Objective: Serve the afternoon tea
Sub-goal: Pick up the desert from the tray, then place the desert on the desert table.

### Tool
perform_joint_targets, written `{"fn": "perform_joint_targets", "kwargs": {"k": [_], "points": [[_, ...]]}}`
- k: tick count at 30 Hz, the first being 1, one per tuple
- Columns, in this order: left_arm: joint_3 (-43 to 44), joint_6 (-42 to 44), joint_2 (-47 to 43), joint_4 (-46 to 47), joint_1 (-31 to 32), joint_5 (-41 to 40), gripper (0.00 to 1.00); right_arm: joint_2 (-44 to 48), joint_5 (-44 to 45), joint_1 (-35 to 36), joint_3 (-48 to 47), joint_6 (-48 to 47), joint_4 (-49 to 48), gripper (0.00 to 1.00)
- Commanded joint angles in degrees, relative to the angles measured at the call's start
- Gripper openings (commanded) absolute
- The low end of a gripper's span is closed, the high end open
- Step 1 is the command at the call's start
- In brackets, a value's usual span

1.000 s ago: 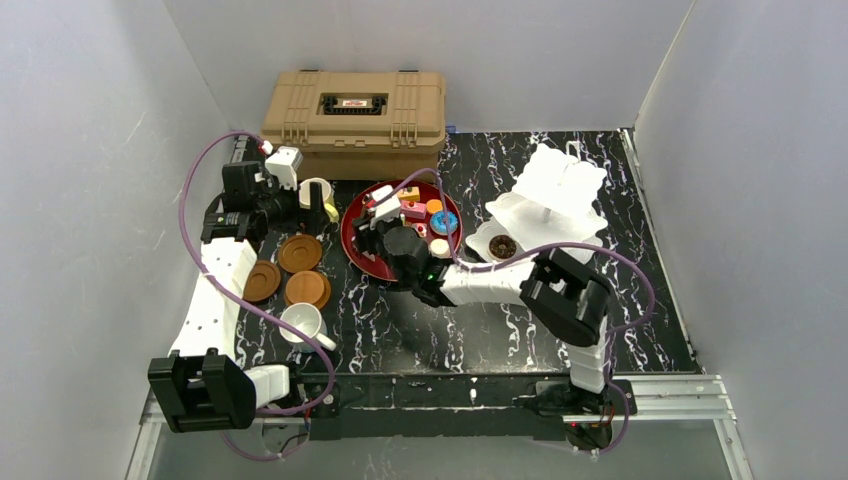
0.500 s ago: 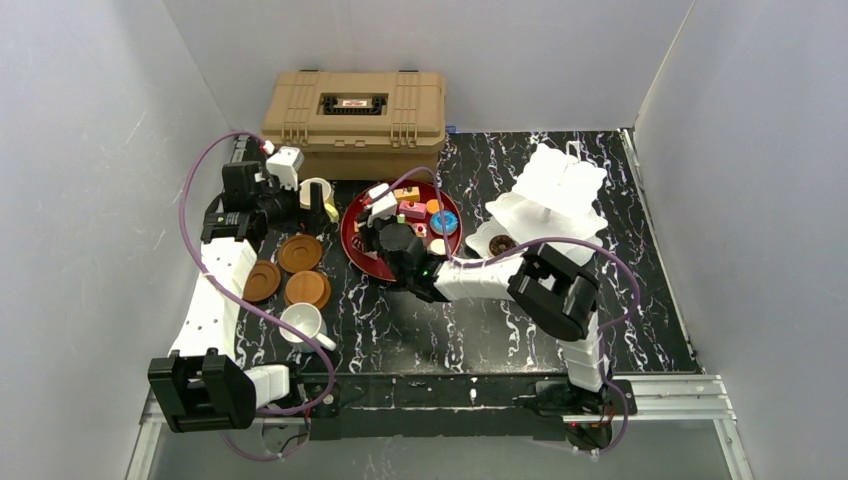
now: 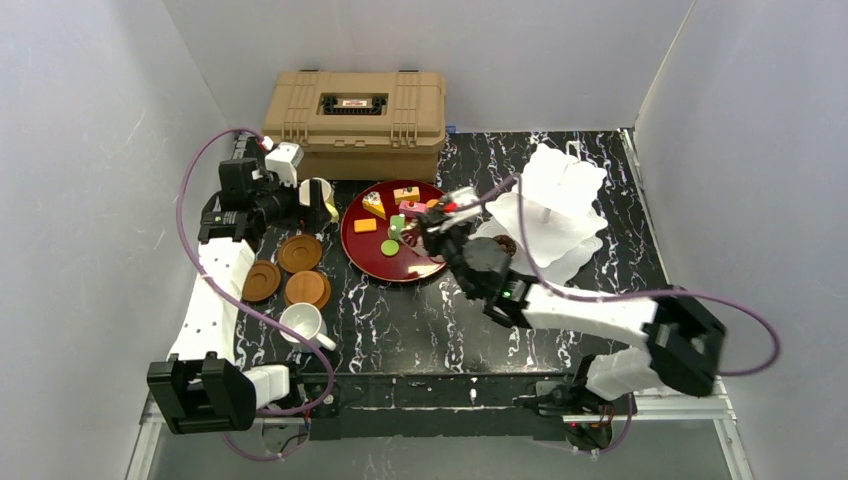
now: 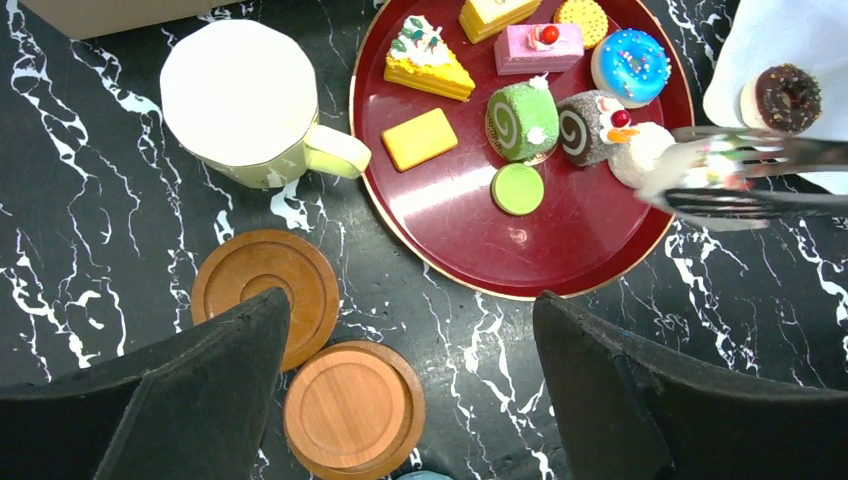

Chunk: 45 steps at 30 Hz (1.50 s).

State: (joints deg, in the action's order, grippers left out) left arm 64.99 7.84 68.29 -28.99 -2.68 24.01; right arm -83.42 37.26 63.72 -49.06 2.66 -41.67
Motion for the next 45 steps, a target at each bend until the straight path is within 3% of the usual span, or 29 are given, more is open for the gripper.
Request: {"fn": "perform_joint_targets", "kwargs": {"k": [1,10,19,36,45], "points": [[2.0,-0.4,-2.1,-1.1,-0.2,2.4,0.89,13.4,6.6,-0.3,7.4,-1.0,5.0,0.1],[2.9,-1.1,-2.1,-1.6,-0.2,4.9,0.88,37.3,14.8,-0.3,15.4,2.8,24.8,0.1],[3.7,-2.3,-1.5,-1.7,0.0,6.9,0.87,40.6,23.4,-0.3,14.1,7.2,38.4,0.09],[3.7,-3.0,-2.2,-1.2,-0.1,7.5,0.87,40.6,37.2,-0.4,22.4,4.3,33.0,0.15],[3.5,-3.2,-2.3,-0.9,-0.1,7.8,0.87,40.0,40.0,-1.4,26.3,1.3,23.3,0.2]]}}
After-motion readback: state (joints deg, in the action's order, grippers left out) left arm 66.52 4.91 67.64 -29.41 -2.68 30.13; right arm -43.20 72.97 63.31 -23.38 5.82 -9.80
